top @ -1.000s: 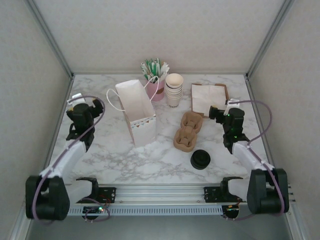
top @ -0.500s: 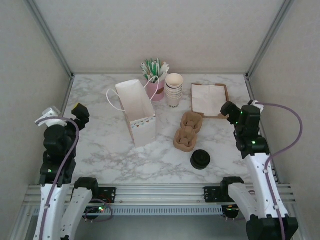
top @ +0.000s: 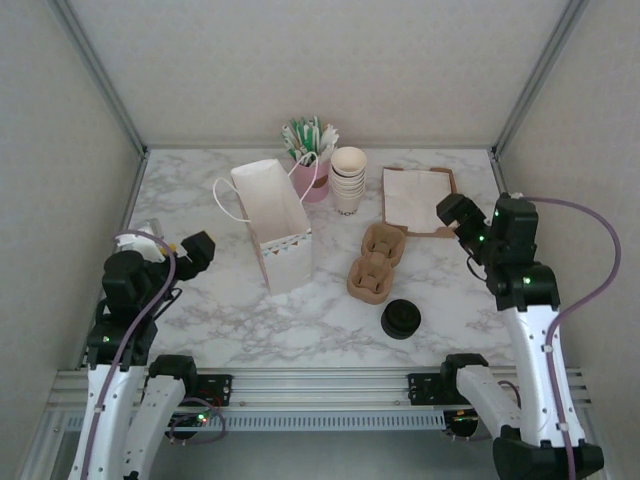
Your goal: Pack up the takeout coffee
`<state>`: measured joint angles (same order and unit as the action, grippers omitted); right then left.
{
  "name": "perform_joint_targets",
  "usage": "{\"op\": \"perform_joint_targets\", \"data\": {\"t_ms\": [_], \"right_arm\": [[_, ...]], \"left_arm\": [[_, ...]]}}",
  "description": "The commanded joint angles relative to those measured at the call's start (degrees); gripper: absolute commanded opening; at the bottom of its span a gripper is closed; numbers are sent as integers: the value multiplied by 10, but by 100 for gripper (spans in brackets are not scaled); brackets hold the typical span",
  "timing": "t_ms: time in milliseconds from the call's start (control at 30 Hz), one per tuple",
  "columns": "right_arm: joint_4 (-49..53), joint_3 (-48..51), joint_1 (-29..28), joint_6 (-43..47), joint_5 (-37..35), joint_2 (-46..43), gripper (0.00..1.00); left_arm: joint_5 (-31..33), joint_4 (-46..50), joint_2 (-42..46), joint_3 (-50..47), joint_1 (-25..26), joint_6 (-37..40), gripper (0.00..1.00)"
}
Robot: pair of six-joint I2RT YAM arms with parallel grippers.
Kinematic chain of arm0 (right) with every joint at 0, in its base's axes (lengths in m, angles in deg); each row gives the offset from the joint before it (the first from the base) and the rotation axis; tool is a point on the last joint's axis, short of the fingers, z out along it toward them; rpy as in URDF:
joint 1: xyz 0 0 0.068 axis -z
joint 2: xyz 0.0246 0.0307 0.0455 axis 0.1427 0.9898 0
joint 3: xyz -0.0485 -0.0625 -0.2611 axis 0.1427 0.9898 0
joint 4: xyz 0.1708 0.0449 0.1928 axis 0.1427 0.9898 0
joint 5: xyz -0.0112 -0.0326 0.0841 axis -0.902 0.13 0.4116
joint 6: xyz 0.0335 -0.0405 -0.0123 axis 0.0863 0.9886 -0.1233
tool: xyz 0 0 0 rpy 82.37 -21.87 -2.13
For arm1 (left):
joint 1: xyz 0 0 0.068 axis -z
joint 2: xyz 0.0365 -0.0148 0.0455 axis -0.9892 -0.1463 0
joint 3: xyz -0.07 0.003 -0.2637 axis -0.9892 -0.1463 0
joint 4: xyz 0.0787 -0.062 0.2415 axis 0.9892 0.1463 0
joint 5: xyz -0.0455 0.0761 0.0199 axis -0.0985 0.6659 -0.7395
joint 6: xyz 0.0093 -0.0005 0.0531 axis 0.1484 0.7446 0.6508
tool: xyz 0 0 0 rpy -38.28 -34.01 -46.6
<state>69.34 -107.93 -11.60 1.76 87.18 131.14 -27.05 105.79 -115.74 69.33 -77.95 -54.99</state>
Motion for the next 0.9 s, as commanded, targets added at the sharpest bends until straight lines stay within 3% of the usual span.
{"op": "perform_joint_targets", "data": {"t_ms": [0,200,400,700,867], "right_arm": [[36,-37,-4,-12,48,35,92],[58,-120,-19,28,27,115,78],[87,-265,-86,74,-11,245,63],[84,-409,-147,81,-3,436,39],[71,-449,-153,62,21,510,36]], "left_arm": [[-18,22,-19,19,-5,5,100],[14,37,-19,14,-5,17,95],[31,28,-1,2,-5,-2,88],[49,35,0,2,-5,-4,84],[53,36,-4,2,-4,-4,79]]}}
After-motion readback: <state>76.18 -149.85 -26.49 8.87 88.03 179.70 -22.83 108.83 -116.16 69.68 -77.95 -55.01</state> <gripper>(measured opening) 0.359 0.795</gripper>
